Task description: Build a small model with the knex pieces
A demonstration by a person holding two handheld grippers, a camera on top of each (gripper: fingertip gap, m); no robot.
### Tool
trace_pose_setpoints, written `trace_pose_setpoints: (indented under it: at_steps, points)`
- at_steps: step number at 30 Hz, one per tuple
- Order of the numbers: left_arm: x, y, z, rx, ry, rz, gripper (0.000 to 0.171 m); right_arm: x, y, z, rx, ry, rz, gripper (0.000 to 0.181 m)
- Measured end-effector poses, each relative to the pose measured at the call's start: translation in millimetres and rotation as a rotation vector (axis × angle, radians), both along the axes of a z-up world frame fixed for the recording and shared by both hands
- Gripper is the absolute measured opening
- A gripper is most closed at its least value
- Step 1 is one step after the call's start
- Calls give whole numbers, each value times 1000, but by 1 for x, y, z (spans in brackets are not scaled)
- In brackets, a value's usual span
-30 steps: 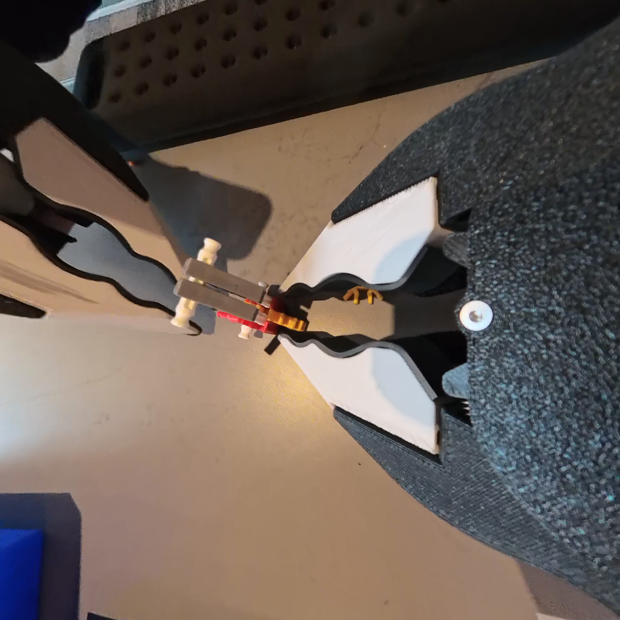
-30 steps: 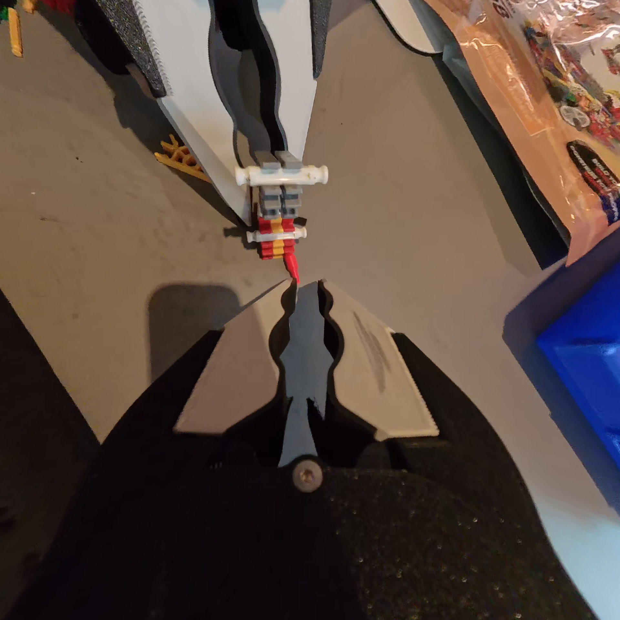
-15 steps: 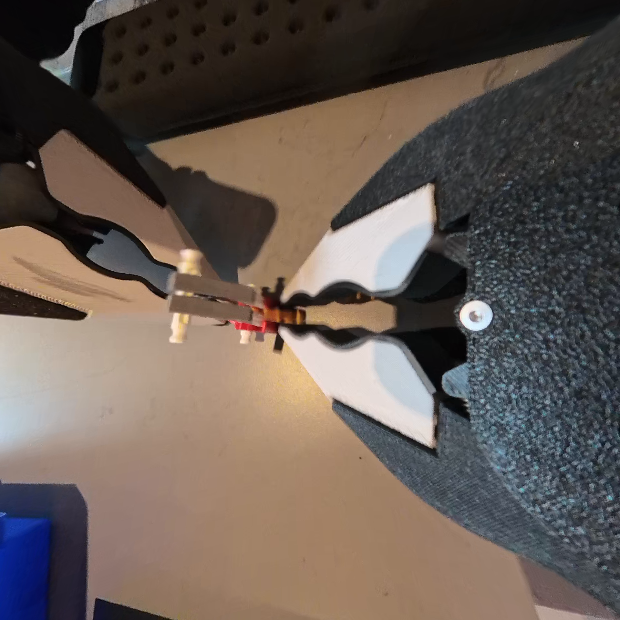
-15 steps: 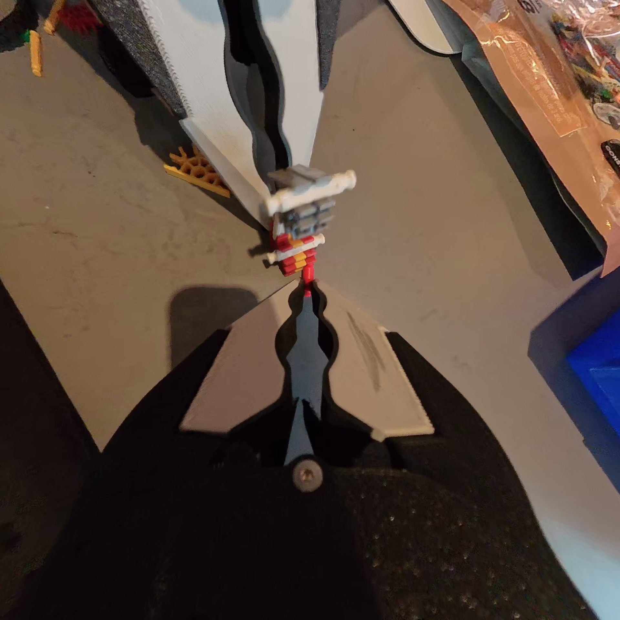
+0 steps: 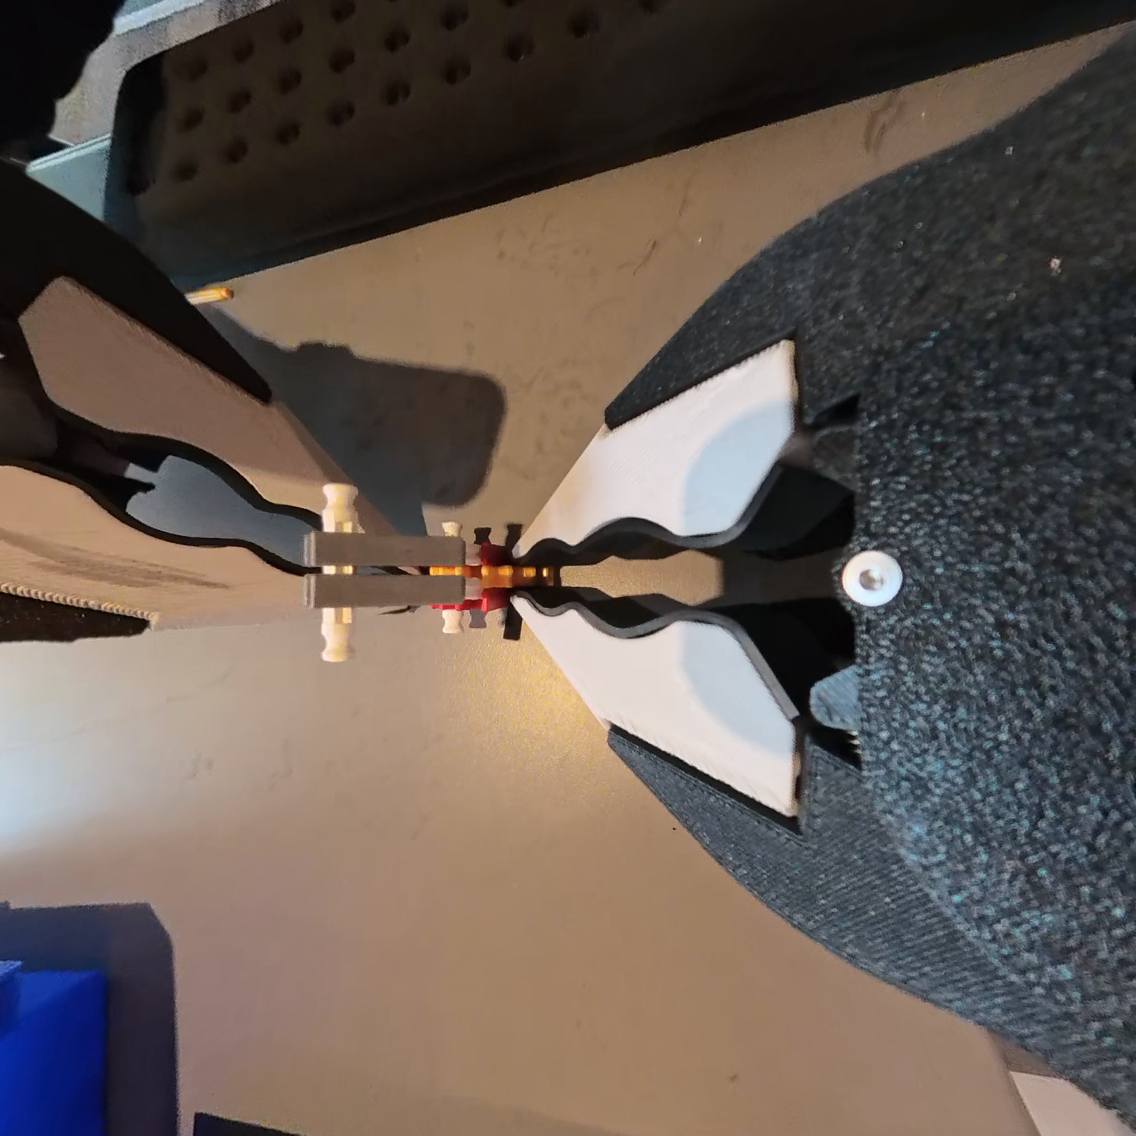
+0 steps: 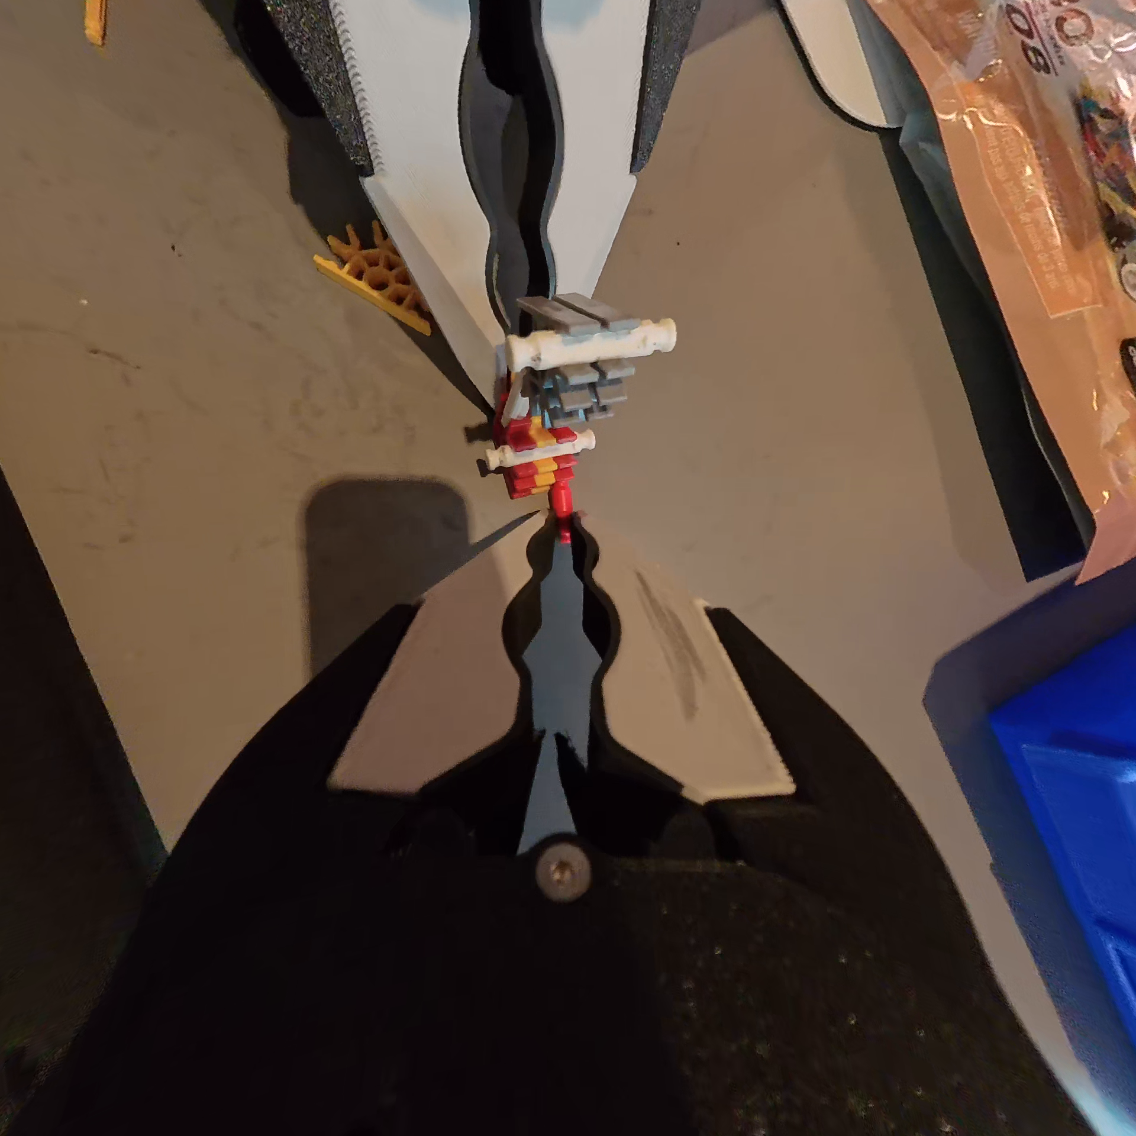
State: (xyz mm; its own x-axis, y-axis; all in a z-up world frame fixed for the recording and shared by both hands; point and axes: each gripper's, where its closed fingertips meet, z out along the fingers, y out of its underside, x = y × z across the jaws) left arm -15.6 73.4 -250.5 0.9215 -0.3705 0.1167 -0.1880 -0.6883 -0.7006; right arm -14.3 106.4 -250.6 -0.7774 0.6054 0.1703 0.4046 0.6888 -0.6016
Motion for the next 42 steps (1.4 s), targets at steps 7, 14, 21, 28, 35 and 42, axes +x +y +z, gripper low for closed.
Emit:
trace_pose_setpoints:
  at_steps: [7, 14, 21, 28, 35, 42]
  points:
    - [0, 0, 0, 2, 3, -7, 4, 2, 0, 0, 0, -29, 28, 4]
    - [1, -1, 2, -10, 29, -6, 27, 7, 8, 6, -26, 0, -19, 11]
    - [-4, -1, 11, -23, 114, 14, 41, 10, 18, 24, -67, 55, -87, 18]
    - [-14, 0, 30, 36, 157, 41, 48, 10, 21, 56, -127, 172, -178, 19]
    - [-4, 6, 62, 211, 112, 15, 50, -7, 3, 74, -264, 219, -219, 19]
    - [8, 15, 101, 414, 16, 21, 60, -25, 1, 89, -376, 287, -257, 19]
